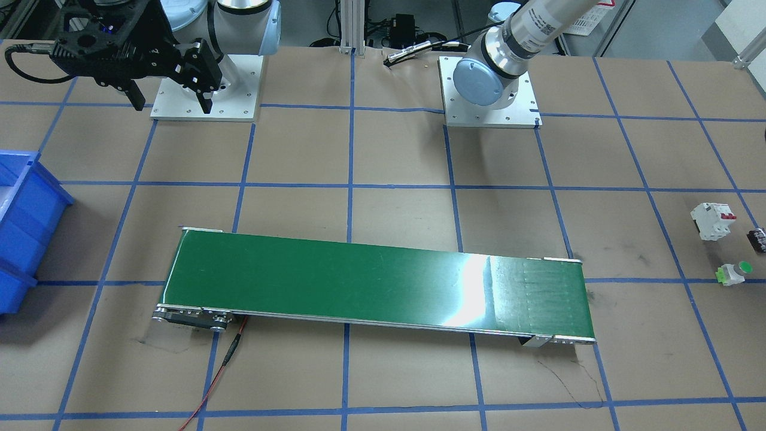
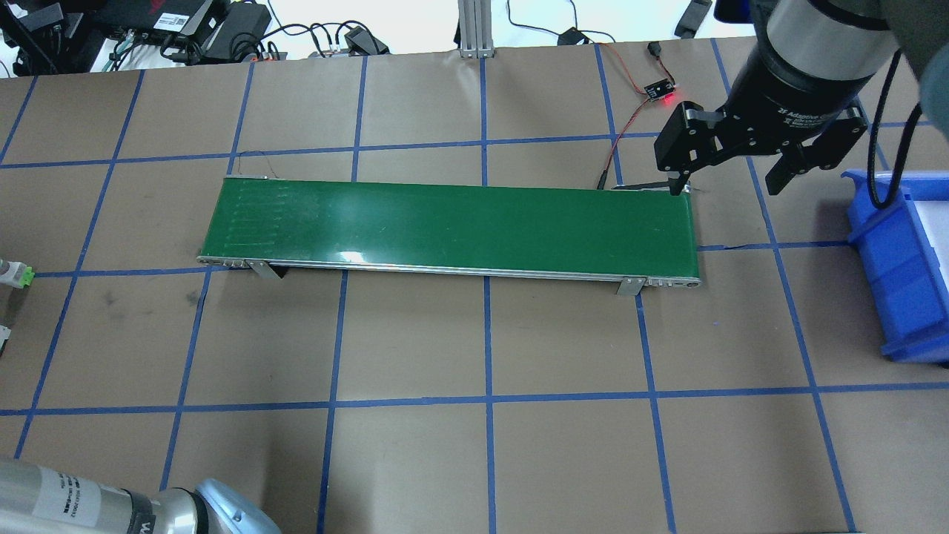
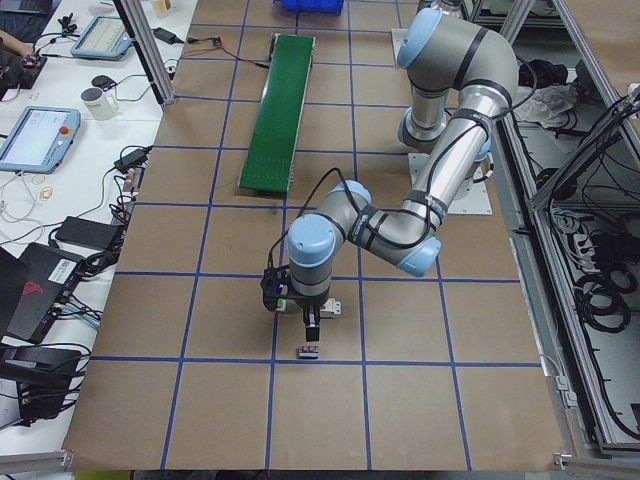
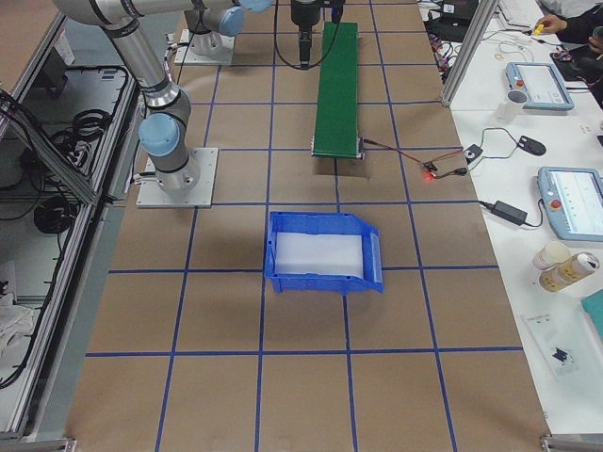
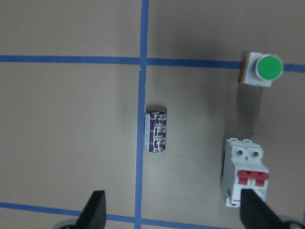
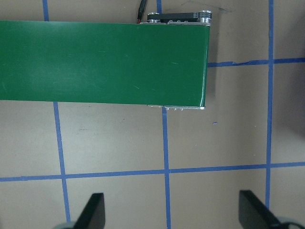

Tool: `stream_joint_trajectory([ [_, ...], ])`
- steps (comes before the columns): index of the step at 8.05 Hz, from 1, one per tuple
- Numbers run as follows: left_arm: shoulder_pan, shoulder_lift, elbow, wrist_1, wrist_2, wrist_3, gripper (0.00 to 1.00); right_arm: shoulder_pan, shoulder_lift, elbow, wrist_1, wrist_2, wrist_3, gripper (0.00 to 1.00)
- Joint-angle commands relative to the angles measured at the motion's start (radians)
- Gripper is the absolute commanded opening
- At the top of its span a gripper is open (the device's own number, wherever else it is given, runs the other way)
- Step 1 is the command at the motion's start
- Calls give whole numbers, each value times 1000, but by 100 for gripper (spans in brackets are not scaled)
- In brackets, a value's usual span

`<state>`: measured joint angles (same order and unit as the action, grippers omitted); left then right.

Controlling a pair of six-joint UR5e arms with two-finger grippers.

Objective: Move capacitor from left to right
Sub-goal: 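Grasp the black capacitor with the left gripper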

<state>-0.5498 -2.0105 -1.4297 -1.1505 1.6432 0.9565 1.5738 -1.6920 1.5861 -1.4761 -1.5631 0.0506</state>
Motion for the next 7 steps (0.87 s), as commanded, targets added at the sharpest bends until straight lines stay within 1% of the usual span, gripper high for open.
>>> stream_joint_trajectory([
  [1, 39, -127, -1, 111, -13, 109, 100, 0, 0, 0, 0, 1, 0, 100],
  [2, 42, -160, 0, 136, -64, 132, 100, 0, 0, 0, 0, 1, 0, 100],
  [3, 44, -180, -1, 138, -92, 131, 100, 0, 0, 0, 0, 1, 0, 100],
  [4, 42, -200, -2, 138, -94, 127, 100, 0, 0, 0, 0, 1, 0, 100],
  [5, 44, -220, 0, 149, -123, 128, 100, -1, 0, 0, 0, 1, 0, 100],
  [6, 44, -238, 0, 207, -137, 128, 100, 0, 0, 0, 0, 1, 0, 100],
  [7, 42, -247, 0, 218, -147, 130, 100, 0, 0, 0, 0, 1, 0, 100],
])
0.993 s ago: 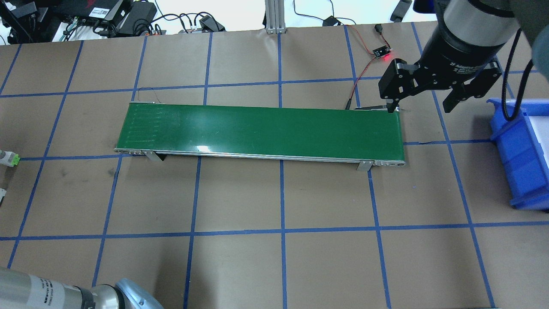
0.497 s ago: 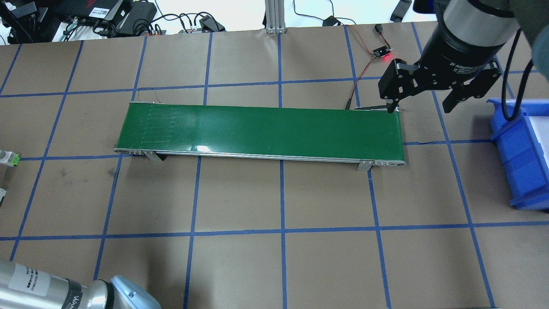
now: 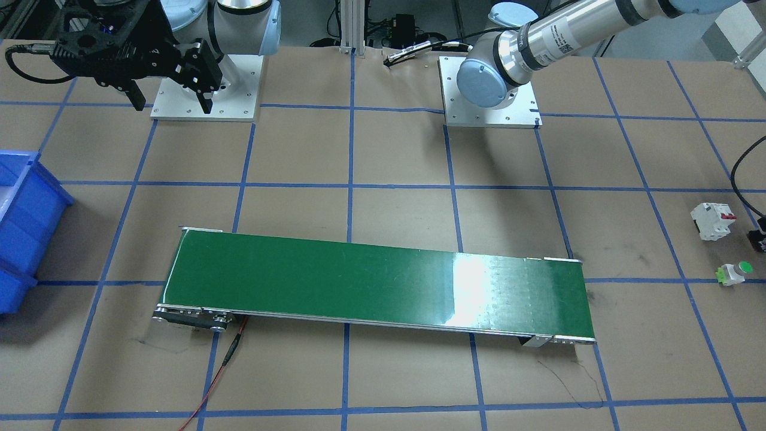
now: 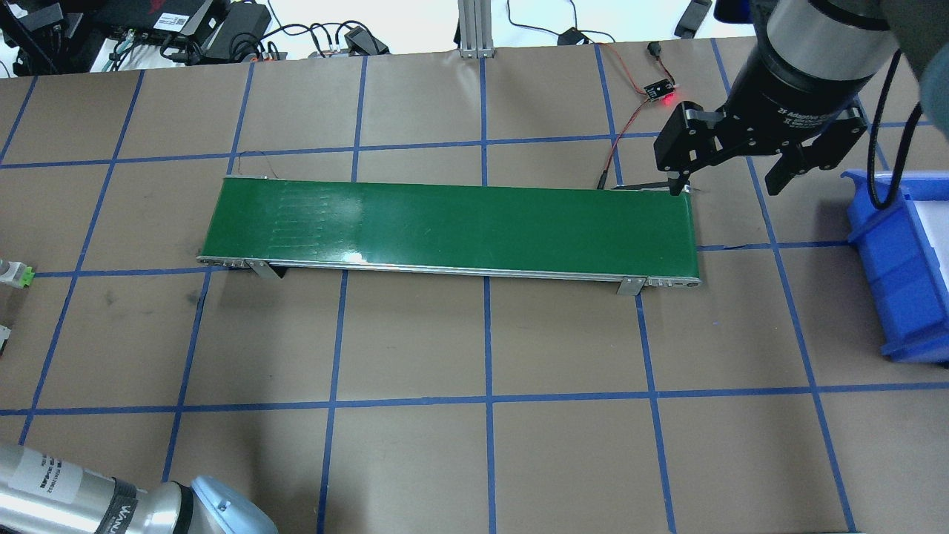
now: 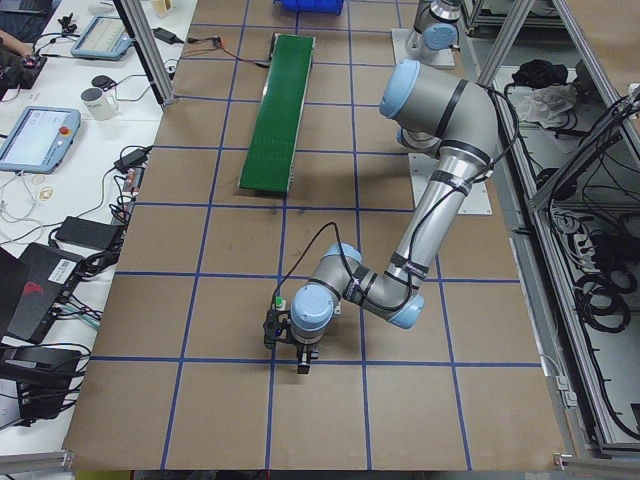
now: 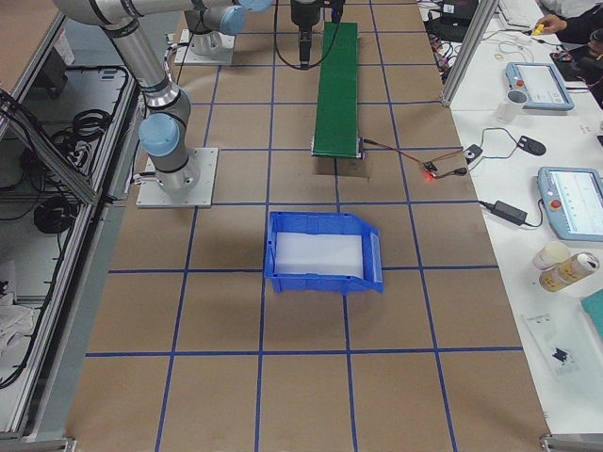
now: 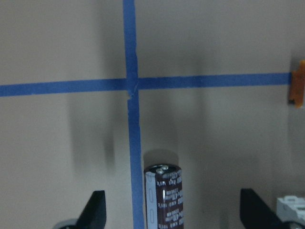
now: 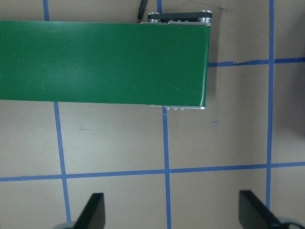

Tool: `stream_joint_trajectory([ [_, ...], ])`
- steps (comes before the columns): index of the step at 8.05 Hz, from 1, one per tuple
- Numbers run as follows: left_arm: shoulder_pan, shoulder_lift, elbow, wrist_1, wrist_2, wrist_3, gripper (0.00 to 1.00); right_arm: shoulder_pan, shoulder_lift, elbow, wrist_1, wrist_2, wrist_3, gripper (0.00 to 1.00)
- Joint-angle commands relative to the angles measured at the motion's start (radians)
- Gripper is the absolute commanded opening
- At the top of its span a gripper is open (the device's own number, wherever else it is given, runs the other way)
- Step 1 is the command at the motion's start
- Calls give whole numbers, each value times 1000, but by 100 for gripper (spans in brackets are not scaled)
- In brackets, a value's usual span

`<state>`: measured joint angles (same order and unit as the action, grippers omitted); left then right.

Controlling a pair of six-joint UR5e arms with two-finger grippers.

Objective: Move capacitor from left to right
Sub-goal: 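Grasp the black capacitor with the left gripper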

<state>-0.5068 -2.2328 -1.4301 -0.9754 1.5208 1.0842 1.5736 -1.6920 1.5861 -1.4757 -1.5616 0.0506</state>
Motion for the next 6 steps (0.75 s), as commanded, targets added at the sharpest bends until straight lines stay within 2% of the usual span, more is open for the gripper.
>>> stream_joint_trajectory([
  [1, -1, -27, 0, 43, -25, -3, 100, 0, 0, 0, 0, 0, 0, 100],
  [2, -1, -34, -1, 43, -19, -6, 82, 0, 0, 0, 0, 0, 0, 100],
  [4, -1, -44, -1, 44, -14, -3, 82, 0, 0, 0, 0, 0, 0, 100],
  [5, -1, -44, -1, 43, -13, -1, 84, 0, 0, 0, 0, 0, 0, 100],
  [6, 1, -45, -1, 43, -13, 3, 92, 0, 0, 0, 0, 0, 0, 100],
])
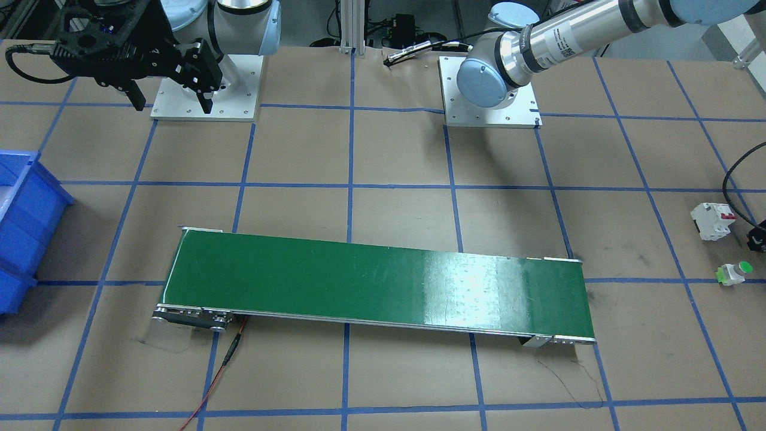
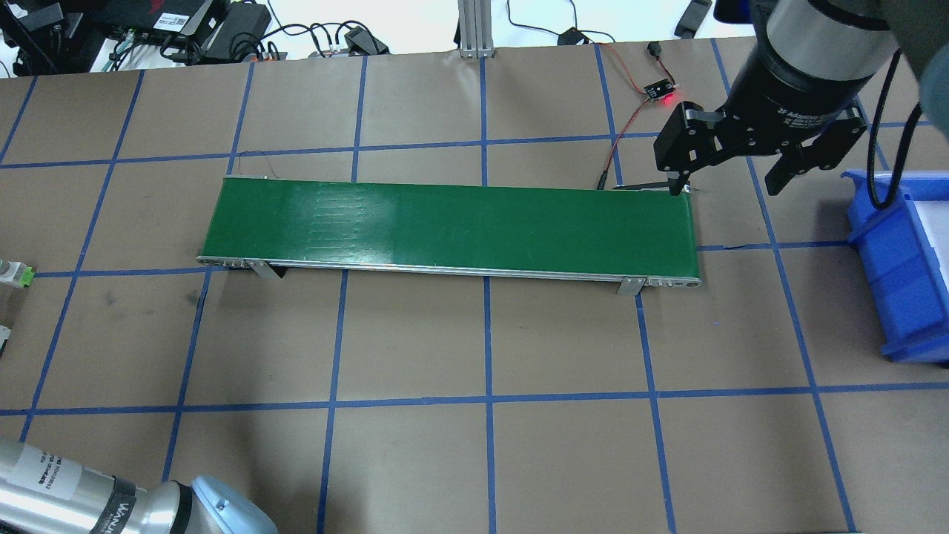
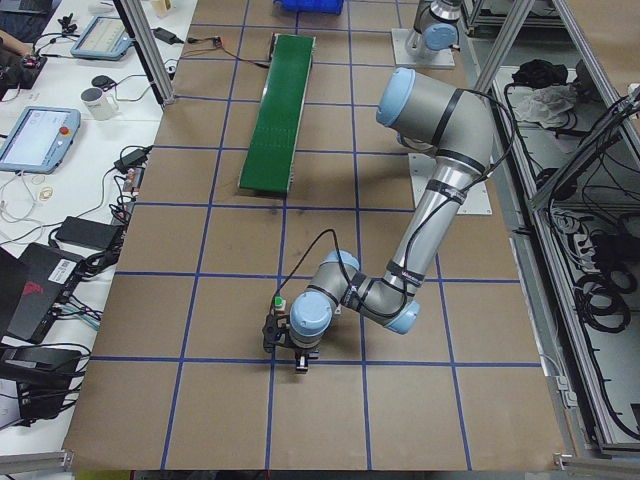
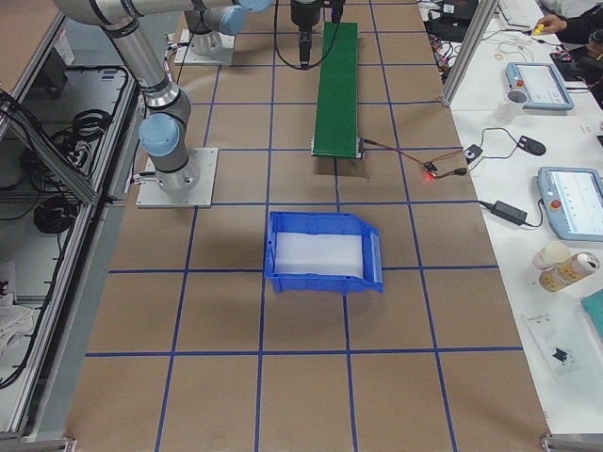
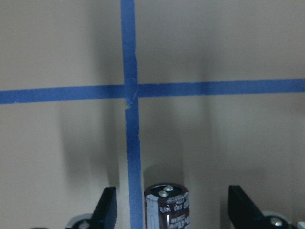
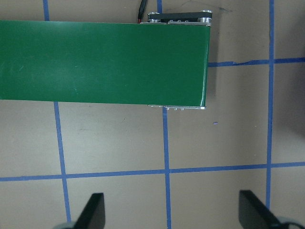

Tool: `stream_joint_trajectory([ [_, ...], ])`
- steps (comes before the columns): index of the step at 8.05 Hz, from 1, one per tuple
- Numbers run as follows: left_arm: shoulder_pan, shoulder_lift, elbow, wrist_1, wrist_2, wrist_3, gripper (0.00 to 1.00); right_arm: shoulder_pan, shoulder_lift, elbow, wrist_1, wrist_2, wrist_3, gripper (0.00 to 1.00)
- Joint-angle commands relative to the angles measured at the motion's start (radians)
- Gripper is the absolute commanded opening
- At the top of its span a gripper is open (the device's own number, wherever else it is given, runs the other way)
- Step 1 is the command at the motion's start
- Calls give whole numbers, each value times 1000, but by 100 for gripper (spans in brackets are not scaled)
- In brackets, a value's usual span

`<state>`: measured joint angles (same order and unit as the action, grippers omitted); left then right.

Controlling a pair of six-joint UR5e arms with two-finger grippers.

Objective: Move capacitor from left to right
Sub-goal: 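Grasp the black capacitor with the left gripper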

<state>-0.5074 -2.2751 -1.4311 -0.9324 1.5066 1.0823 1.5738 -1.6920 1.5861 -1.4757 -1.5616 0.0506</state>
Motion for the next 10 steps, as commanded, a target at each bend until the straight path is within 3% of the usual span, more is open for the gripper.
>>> stream_joint_trajectory([
  [1, 1, -3, 0, 0, 1, 7, 95, 0, 0, 0, 0, 0, 0, 100],
  [3, 0, -6, 0, 0, 3, 1, 94, 0, 0, 0, 0, 0, 0, 100],
  [5, 0, -6, 1, 0, 3, -5, 71, 0, 0, 0, 0, 0, 0, 100],
  [6, 0, -4, 0, 0, 3, -10, 46, 0, 0, 0, 0, 0, 0, 100],
  [7, 0, -4, 0, 0, 4, -13, 30, 0, 0, 0, 0, 0, 0, 100],
  [9, 0, -1, -3, 0, 29, -13, 5, -1, 0, 0, 0, 0, 0, 100],
  [10, 0, 14, 0, -8, 41, -13, 0, -1, 0, 0, 2, 0, 0, 100],
])
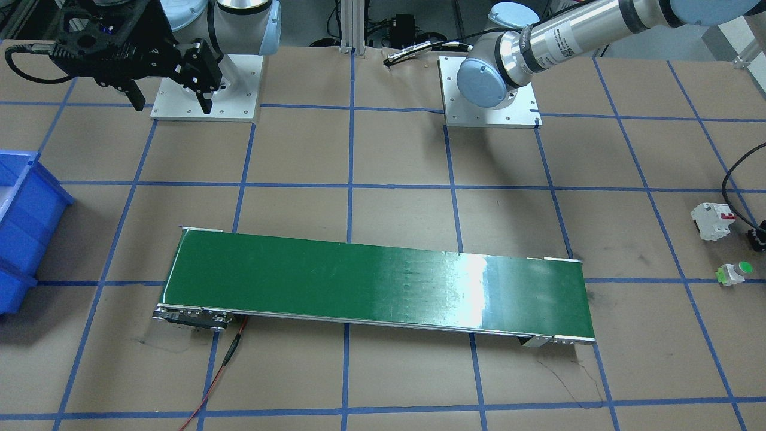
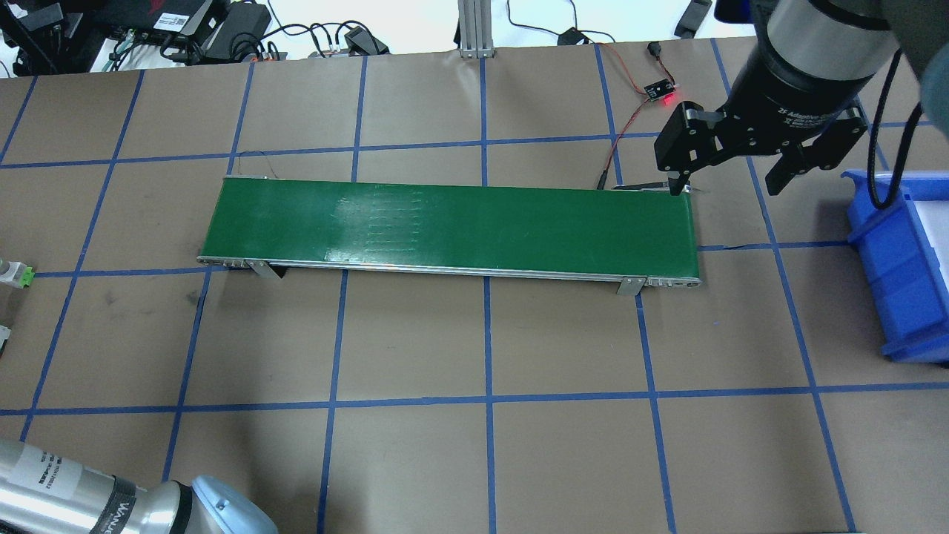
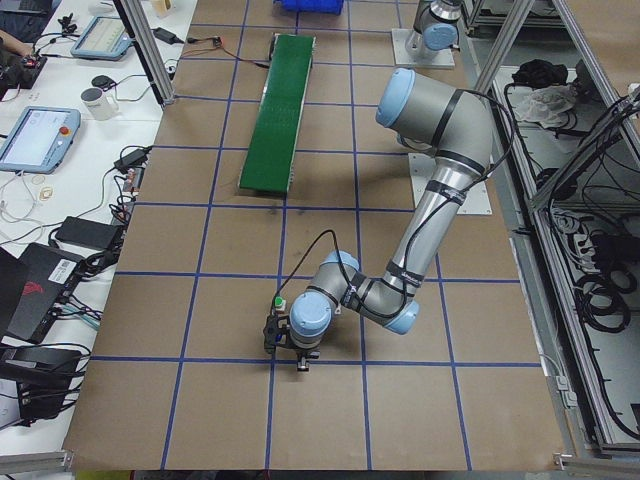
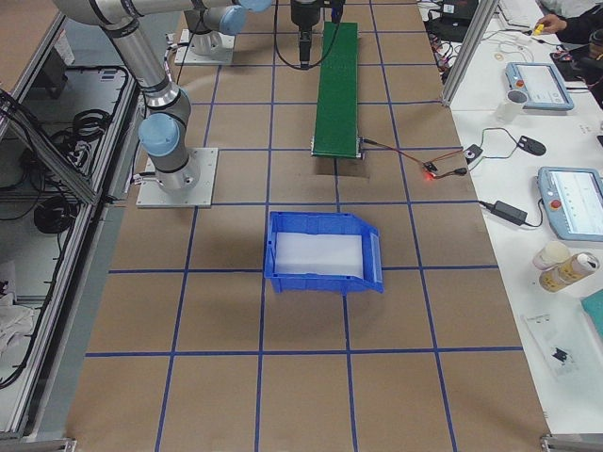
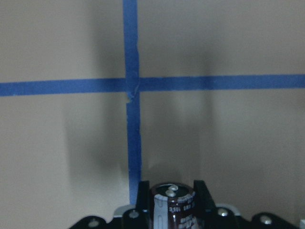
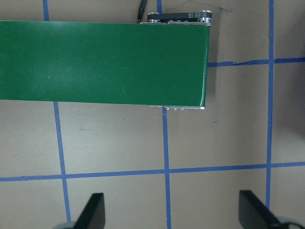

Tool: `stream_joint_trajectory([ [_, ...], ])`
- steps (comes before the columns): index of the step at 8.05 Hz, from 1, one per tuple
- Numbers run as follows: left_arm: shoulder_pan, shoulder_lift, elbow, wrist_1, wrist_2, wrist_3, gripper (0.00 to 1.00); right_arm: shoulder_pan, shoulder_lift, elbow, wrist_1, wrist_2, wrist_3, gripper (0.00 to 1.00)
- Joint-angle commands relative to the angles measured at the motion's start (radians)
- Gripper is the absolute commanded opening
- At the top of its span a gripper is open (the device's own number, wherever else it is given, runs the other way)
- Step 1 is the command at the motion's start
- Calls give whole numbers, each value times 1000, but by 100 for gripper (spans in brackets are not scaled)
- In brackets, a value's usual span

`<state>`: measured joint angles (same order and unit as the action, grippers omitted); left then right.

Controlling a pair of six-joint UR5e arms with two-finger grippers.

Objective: Move capacitor from left to right
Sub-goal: 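Lift the capacitor and carry it over the conveyor's near end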

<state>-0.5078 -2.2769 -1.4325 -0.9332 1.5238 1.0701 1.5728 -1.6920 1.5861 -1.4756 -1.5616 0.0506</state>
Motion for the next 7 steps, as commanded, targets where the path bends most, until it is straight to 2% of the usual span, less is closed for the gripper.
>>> stream_joint_trajectory([
  [1, -1, 51, 3, -24, 25, -2, 0, -1, 0, 0, 1, 0, 0, 100],
  [4, -38, 247, 26, -215, 27, -48, 0, -1, 0, 0, 1, 0, -2, 100],
  [5, -73, 291, 55, -275, 65, -91, 0, -1, 0, 0, 1, 0, 0, 100],
  [7, -269, 382, 58, -392, 137, -289, 0, -1, 0, 0, 0, 0, 0, 100],
])
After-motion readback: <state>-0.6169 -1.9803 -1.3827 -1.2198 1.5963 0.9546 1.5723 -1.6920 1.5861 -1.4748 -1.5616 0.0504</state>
